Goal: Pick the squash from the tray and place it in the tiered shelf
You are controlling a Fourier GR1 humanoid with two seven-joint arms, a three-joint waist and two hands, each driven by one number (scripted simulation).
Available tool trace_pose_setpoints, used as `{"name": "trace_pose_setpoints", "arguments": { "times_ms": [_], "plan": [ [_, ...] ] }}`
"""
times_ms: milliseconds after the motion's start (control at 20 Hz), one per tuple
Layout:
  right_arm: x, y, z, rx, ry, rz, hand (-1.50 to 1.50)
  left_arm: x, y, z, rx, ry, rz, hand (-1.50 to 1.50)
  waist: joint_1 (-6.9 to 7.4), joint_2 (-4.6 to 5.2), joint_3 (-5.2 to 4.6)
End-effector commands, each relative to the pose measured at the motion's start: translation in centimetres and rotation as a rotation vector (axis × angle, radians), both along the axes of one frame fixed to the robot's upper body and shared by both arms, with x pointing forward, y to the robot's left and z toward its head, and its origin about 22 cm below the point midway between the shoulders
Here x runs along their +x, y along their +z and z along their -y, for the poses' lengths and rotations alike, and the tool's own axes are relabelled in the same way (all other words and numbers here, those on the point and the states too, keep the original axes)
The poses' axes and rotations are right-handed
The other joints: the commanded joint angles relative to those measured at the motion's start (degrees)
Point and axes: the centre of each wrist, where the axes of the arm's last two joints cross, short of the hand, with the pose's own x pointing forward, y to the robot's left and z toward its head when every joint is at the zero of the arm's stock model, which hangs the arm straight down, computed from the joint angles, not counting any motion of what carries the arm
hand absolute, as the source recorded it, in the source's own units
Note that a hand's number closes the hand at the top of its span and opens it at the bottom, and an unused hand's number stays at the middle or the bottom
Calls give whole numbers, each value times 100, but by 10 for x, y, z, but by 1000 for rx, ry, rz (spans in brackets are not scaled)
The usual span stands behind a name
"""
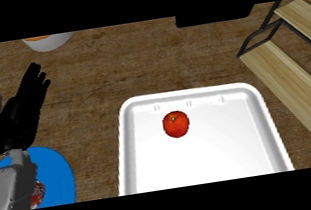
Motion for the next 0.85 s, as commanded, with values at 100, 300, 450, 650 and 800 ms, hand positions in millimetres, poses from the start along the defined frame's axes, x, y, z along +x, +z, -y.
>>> {"name": "trace_pose_setpoints", "arguments": {
  "times_ms": [100, 300, 450, 650, 800],
  "plan": [
    [-61, 19, 55, 25, 48, 36, -150, -17, -3, -6, -20, -8, -3, 0, 15, 2, 3],
    [-102, 21, 79, 76, 138, 91, -150, -6, -15, 13, -9, 14, -24, 0, -97, -2, 3],
    [-134, 10, 83, 38, 184, 64, -150, -12, -2, -19, -21, 2, -25, 0, -56, -4, 3],
    [-156, 17, 89, -45, 245, 88, -150, -11, 1, -11, -4, -5, 0, 0, -29, 6, 5],
    [-170, 15, 87, -70, 279, 48, -150, -5, -13, 8, -17, 6, 7, 0, -45, 9, 2]
  ]
}}
